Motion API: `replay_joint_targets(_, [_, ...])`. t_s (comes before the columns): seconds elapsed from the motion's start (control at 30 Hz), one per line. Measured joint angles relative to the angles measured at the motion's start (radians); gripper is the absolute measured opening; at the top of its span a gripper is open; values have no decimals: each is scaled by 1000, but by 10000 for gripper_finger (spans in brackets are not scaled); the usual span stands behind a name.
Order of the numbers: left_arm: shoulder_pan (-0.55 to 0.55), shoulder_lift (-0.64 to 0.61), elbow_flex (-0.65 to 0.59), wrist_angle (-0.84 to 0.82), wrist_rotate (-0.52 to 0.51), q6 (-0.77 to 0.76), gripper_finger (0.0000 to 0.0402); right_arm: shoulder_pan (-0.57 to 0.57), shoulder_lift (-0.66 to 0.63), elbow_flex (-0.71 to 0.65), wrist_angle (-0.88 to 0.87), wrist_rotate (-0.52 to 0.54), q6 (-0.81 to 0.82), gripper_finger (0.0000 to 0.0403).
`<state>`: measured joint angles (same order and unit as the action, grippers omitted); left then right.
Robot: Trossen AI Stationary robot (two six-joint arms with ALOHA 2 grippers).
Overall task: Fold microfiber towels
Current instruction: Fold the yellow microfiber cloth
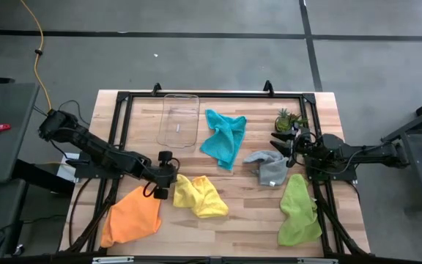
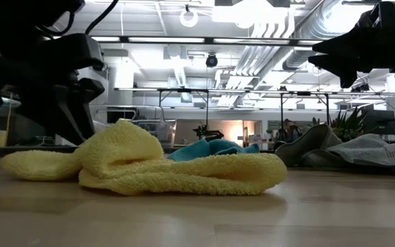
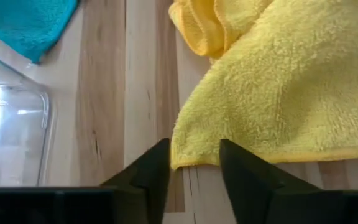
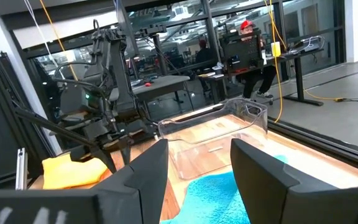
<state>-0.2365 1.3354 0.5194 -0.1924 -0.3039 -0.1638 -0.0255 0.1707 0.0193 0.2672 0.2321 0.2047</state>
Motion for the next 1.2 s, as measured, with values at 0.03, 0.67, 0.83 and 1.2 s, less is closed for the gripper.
replay_joint_targets(0.03, [10, 0, 0, 1, 14, 1, 152, 0, 0, 0, 0, 0, 0, 167])
replay_joint_targets(0.67, [162, 55, 1, 2, 226, 124, 202, 0, 0, 0, 0, 0, -1, 167])
replay_joint_targets(0.83, [162, 118, 3, 41, 221, 139, 202, 0, 0, 0, 0, 0, -1, 167])
replay_joint_targets(1.2, [162, 146, 5, 66, 225, 149, 183, 0, 0, 0, 0, 0, -1, 167])
